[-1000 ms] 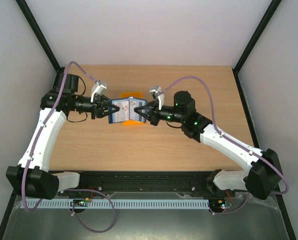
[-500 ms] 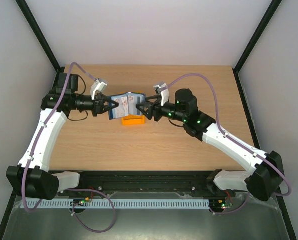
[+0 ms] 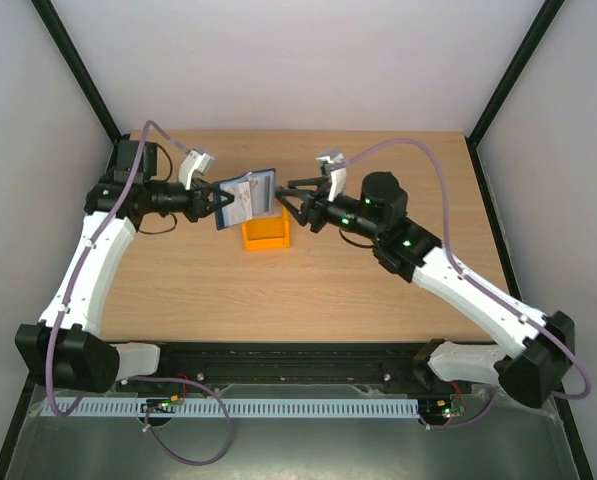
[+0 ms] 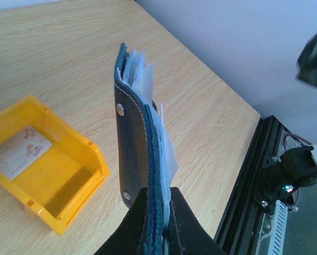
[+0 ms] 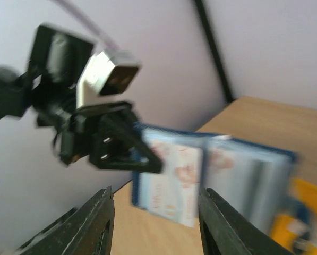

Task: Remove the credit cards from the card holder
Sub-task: Remove the credit card from the card holder.

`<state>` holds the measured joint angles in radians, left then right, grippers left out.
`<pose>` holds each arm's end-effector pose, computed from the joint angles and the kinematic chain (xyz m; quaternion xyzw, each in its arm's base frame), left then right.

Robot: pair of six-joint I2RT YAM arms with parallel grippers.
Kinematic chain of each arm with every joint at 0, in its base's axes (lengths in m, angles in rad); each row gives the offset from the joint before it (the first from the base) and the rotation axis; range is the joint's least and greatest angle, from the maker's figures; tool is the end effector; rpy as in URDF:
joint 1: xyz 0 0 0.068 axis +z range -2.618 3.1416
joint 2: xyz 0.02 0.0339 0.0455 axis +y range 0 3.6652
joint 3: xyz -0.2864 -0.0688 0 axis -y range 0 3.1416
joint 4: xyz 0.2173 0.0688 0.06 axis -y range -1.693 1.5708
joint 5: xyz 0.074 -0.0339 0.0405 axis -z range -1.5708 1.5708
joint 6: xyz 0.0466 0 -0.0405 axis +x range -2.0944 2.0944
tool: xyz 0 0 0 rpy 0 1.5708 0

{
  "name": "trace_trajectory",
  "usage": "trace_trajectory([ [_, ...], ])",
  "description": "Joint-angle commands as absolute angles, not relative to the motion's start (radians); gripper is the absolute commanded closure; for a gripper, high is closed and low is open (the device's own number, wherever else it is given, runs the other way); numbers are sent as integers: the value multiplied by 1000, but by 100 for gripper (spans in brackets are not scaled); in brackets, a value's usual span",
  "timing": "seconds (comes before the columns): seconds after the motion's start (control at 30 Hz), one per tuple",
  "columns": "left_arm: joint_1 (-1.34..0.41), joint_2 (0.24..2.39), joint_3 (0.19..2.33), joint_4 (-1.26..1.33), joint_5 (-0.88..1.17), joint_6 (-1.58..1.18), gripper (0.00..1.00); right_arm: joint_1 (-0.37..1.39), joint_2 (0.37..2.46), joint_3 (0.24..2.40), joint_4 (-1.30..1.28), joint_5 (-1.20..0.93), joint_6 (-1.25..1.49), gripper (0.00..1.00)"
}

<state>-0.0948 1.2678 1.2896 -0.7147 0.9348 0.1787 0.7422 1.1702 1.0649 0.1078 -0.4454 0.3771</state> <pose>0.2241 -0.0590 0.3866 0.2999 0.7745 -0.3916 0.3962 0.1683 0.1816 0.4143 -0.2788 0.6490 0.4988 0.5024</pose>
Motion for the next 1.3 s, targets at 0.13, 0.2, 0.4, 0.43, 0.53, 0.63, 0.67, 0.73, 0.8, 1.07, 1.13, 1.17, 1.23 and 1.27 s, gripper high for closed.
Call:
trace_trajectory([
  [0.13,-91,1326,1472,-835,1167,255,98,754,1364,1170,332,-871,411,62],
  [0.2,-90,1332,1500,-875,1212,289,98,748,1371,1186,322,-873,387,62],
  [0.4,-91,1341,1577,-1072,1290,509,98,704,1357,1149,358,-893,400,64],
  [0.43,-91,1341,1584,-1089,1303,529,98,704,1362,1148,349,-893,396,64],
  [0.53,-93,1342,1592,-1103,1335,541,98,704,1391,1158,351,-924,413,67],
  [0.63,-100,1344,1592,-1100,1335,539,98,704,1409,1159,394,-979,447,72],
  [0.67,-102,1345,1591,-1096,1336,538,98,707,1411,1158,403,-984,451,73],
  [0.73,-105,1346,1590,-1094,1338,537,98,708,1411,1154,418,-991,453,78],
  [0.8,-109,1347,1584,-1079,1335,522,98,710,1414,1153,442,-1016,467,85],
  [1.07,-122,1349,1534,-921,1277,328,98,717,1425,1153,496,-1051,509,98],
  [1.13,-124,1347,1527,-913,1272,318,97,715,1414,1155,471,-1018,493,98],
  [1.17,-124,1345,1524,-912,1272,318,96,713,1406,1152,455,-999,482,98],
  [1.23,-125,1341,1518,-917,1277,324,94,702,1391,1140,442,-969,473,98],
  [1.27,-125,1340,1516,-921,1280,330,93,696,1384,1134,442,-957,474,98],
])
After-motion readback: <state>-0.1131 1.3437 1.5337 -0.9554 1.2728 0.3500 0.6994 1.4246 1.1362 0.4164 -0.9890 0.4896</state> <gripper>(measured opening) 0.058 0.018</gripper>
